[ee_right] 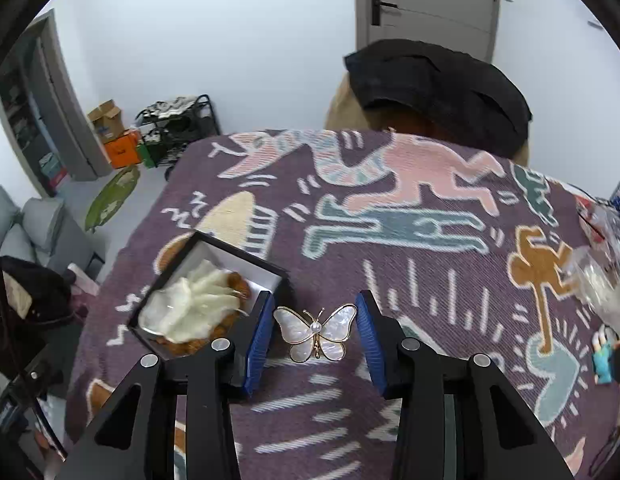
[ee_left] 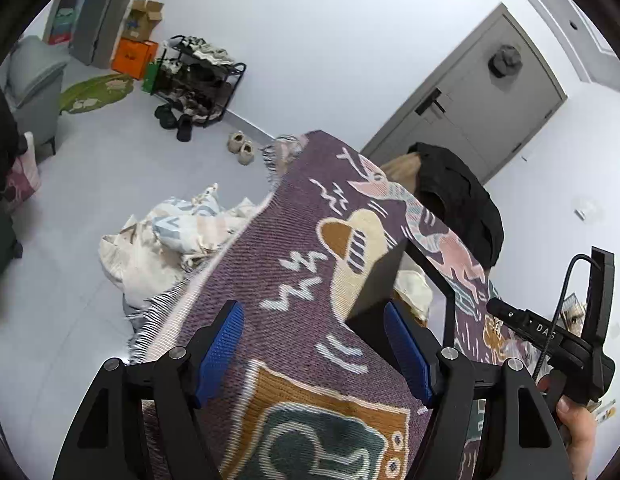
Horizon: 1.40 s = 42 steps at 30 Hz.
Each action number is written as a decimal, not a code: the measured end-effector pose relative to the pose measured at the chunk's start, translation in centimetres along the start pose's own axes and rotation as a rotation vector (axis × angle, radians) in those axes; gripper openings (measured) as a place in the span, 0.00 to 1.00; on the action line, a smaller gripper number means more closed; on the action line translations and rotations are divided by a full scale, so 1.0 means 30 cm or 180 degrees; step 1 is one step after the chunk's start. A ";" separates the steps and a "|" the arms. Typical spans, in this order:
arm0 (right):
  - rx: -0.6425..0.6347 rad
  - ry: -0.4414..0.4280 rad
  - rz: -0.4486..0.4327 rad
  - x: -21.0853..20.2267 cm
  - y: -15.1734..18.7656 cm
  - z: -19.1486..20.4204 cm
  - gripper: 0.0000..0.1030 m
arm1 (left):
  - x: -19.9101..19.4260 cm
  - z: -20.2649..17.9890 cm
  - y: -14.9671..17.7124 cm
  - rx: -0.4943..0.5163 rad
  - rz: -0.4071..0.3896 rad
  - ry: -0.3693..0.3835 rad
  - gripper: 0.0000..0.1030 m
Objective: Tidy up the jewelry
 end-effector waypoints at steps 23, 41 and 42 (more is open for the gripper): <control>-0.0127 -0.0369 0.0073 0.075 -0.051 0.157 0.69 | -0.012 0.095 -0.060 -0.0150 -0.0035 -0.0042 0.72; 0.0074 -0.0367 -0.0238 -0.230 0.124 -0.045 0.99 | -0.111 -0.173 0.096 0.0545 -0.0152 0.0097 0.98; 0.0118 -0.0377 -0.0262 -0.247 0.136 -0.062 0.99 | -0.122 -0.194 0.105 0.0594 -0.0172 0.0112 0.99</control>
Point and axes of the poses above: each gripper's, at about its wrist camera, not at the fingertips, and x roughly the way its jaws point, z to its left, y to its underside, the point moved 9 cm from there along x, roughly the way its jaws point, and after that the axes turned 15 degrees about -x, right-handed, at the moved point
